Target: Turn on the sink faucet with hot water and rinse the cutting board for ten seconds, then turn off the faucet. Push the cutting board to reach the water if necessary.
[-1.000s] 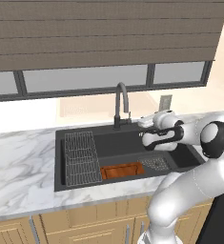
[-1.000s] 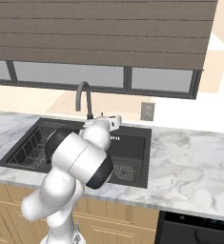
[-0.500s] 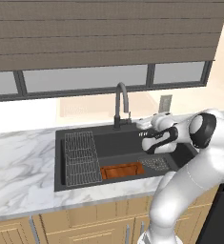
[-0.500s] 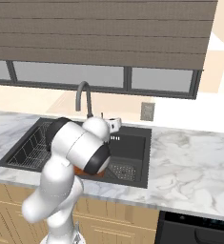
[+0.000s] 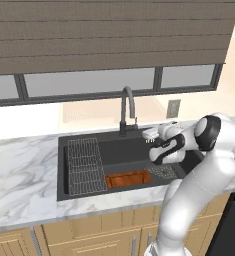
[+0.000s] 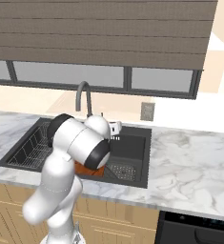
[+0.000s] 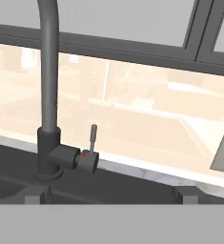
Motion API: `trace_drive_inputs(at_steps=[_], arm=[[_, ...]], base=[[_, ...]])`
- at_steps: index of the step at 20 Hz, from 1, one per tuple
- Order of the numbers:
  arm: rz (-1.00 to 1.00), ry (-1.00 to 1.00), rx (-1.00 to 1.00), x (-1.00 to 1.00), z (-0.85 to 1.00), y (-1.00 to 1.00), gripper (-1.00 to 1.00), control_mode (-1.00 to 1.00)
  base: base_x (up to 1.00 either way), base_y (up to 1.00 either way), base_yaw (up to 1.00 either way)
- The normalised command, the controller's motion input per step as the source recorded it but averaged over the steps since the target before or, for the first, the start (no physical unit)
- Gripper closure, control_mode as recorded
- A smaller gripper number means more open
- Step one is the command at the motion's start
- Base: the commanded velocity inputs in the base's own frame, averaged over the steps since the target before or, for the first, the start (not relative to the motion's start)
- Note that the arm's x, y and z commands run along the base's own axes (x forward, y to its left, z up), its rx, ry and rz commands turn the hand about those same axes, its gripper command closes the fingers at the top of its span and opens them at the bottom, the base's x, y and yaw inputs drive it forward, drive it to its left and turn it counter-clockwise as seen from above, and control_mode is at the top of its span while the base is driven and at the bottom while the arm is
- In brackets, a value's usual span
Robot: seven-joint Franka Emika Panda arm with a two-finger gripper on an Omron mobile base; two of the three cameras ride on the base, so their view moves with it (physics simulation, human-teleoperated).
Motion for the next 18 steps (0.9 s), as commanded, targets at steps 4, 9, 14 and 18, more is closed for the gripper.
trace_drive_inputs(at_steps=[4,9,14,18], arm=[[0.00,0.00,0.00,0.05,-0.12,0.00,-1.00,-1.00],[0.00,0.00,0.00,0.04,-0.02,0.10,-1.00,-1.00],[-0.01,0.00,0.00,0.13,-0.02,0.12,-1.00,-1.00],[-0.02,0.00,0.00,0.09,0.00,0.04,-1.00,-1.00]], base=[[0.00,0.00,0.00],[0.00,0.00,0.00],[0.00,0.00,0.00],[0.00,0.00,0.00]])
